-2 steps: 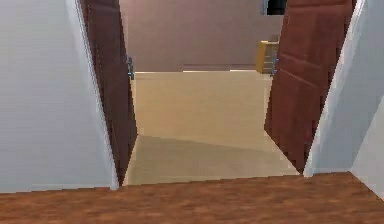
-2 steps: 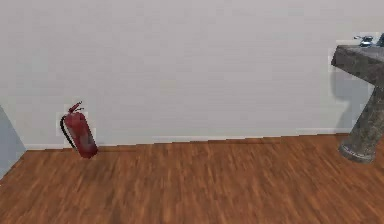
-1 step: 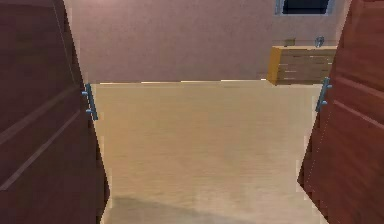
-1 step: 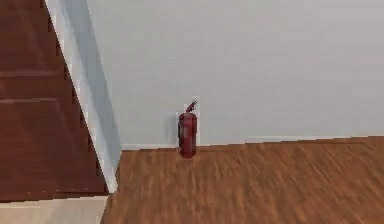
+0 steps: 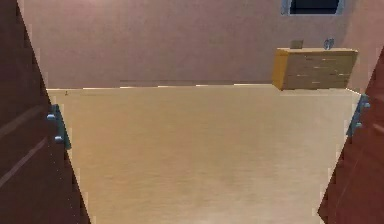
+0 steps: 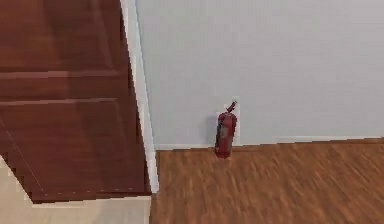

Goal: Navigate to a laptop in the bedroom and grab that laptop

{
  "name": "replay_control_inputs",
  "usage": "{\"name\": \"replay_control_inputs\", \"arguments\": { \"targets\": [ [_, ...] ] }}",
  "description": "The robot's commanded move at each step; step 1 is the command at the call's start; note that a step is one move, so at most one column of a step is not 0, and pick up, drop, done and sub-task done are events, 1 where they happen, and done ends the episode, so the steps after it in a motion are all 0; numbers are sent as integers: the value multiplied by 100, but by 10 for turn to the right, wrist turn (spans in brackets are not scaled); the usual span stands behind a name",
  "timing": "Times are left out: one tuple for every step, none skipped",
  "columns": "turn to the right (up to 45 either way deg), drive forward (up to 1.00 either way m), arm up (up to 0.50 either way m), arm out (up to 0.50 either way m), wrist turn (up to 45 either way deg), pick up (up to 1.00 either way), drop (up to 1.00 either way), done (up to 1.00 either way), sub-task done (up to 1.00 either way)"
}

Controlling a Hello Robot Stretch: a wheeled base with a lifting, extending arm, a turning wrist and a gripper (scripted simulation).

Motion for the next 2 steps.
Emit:
{"name": "replay_control_inputs", "arguments": {
  "targets": [
    [-30,0,0,0,0,0,0,0,0],
    [0,100,0,0,0,0,0,0,0]
  ]
}}
